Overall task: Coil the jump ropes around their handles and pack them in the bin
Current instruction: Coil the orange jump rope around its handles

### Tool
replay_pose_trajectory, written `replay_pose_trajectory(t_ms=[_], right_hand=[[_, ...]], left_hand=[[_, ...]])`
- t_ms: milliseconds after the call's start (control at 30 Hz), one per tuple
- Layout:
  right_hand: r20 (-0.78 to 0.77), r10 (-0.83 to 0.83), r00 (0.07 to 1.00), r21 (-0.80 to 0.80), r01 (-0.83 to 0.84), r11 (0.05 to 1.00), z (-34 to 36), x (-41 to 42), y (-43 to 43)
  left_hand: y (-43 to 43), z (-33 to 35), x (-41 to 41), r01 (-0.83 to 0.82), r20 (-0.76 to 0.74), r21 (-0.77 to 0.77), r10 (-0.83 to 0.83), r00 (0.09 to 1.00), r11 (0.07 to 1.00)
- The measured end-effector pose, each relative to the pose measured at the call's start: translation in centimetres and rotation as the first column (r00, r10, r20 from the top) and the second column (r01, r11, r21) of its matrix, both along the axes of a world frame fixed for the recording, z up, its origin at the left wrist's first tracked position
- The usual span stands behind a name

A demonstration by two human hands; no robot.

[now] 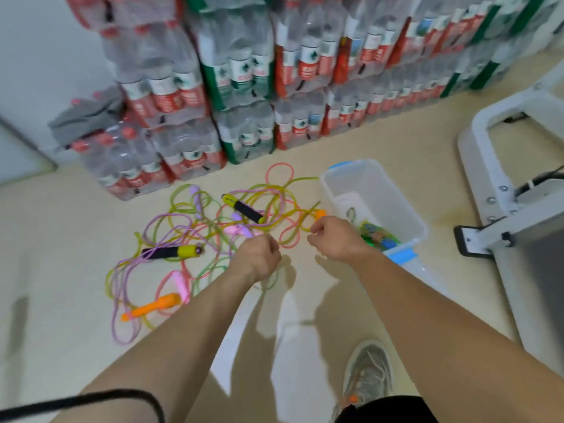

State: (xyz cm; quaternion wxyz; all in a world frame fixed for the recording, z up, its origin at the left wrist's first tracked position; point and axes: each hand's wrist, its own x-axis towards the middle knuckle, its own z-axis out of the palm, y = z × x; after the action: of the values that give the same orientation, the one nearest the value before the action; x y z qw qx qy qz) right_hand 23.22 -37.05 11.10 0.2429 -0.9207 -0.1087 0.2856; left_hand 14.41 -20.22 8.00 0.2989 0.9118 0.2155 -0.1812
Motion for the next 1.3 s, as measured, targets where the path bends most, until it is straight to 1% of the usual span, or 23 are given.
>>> replay_pose_trajectory(t_ms=[100, 167, 233, 367, 500, 567, 633, 700, 733, 867, 933, 967, 1000, 1033, 1100, 1167, 1233, 1300], right_hand=[[-0.048, 0.123, 0.991, 0.009, -0.122, 0.992, -0.6, -4.0, 3.6], [-0.066, 0.186, 0.980, -0.009, -0.187, 0.982, -1.4, -6.3, 5.6], [-0.088, 0.219, 0.972, -0.019, -0.221, 0.975, -2.5, -8.2, 7.2], [-0.162, 0.292, 0.943, -0.053, -0.304, 0.951, -5.0, -11.4, 10.1], [-0.237, 0.346, 0.908, -0.040, -0.364, 0.930, -7.8, -13.3, 14.0], [-0.257, 0.344, 0.903, -0.011, -0.358, 0.934, -9.4, -13.8, 15.9], [-0.280, 0.333, 0.900, 0.024, -0.340, 0.940, -11.1, -14.1, 17.4], [-0.295, 0.344, 0.892, 0.048, -0.345, 0.937, -12.5, -14.2, 18.7], [-0.292, 0.347, 0.891, 0.061, -0.345, 0.937, -13.2, -14.1, 19.2], [-0.268, 0.307, 0.913, 0.118, -0.285, 0.951, -15.3, -13.6, 20.1], [-0.283, 0.287, 0.915, 0.130, -0.261, 0.957, -15.9, -13.3, 20.0], [-0.294, 0.272, 0.916, 0.133, -0.243, 0.961, -16.0, -13.2, 20.0], [-0.302, 0.258, 0.918, 0.124, -0.231, 0.965, -15.8, -13.1, 19.9], [-0.307, 0.246, 0.920, 0.116, -0.220, 0.969, -15.2, -13.0, 19.8], [-0.326, 0.245, 0.913, 0.139, -0.210, 0.968, -13.4, -13.2, 19.8], [-0.327, 0.277, 0.903, 0.230, -0.208, 0.951, -11.0, -13.5, 20.2], [-0.309, 0.310, 0.899, 0.323, -0.207, 0.923, -9.1, -13.7, 20.4], [-0.285, 0.353, 0.891, 0.341, -0.250, 0.906, -7.0, -14.0, 20.6]], left_hand=[[2.9, -0.3, -5.4, -0.040, -0.084, -0.002, 0.040, 0.996, 0.999], [4.7, -0.4, -8.6, -0.067, -0.107, 0.002, 0.067, 0.992, 0.998], [6.2, -0.9, -11.5, -0.106, -0.116, -0.004, 0.105, 0.988, 0.994], [9.0, -3.0, -16.5, -0.188, -0.187, -0.011, 0.183, 0.965, 0.982], [12.0, -5.8, -19.3, -0.275, -0.260, 0.058, 0.281, 0.924, 0.960], [13.9, -7.2, -19.4, -0.335, -0.230, 0.102, 0.349, 0.908, 0.937], [16.0, -8.7, -19.0, -0.374, -0.127, 0.188, 0.400, 0.908, 0.908], [18.1, -10.8, -18.3, -0.336, -0.041, 0.300, 0.364, 0.931, 0.893], [19.0, -11.9, -18.0, -0.298, -0.037, 0.336, 0.329, 0.944, 0.893], [20.6, -14.8, -16.9, -0.065, -0.193, 0.366, 0.144, 0.971, 0.928], [20.6, -15.3, -16.8, -0.010, -0.204, 0.387, 0.096, 0.974, 0.922], [20.6, -15.3, -16.8, -0.013, -0.198, 0.371, 0.093, 0.976, 0.929], [20.6, -14.9, -16.8, -0.044, -0.188, 0.314, 0.107, 0.976, 0.948], [20.5, -14.1, -16.7, -0.097, -0.171, 0.222, 0.137, 0.976, 0.970], [20.7, -11.4, -16.2, -0.178, -0.130, 0.044, 0.182, 0.975, 0.983], [20.8, -7.9, -15.6, -0.174, -0.090, -0.054, 0.168, 0.982, 0.983], [20.4, -3.8, -14.8, -0.140, -0.097, -0.152, 0.126, 0.987, 0.978], [19.8, 0.4, -14.3, -0.134, -0.090, -0.266, 0.114, 0.989, 0.954]])
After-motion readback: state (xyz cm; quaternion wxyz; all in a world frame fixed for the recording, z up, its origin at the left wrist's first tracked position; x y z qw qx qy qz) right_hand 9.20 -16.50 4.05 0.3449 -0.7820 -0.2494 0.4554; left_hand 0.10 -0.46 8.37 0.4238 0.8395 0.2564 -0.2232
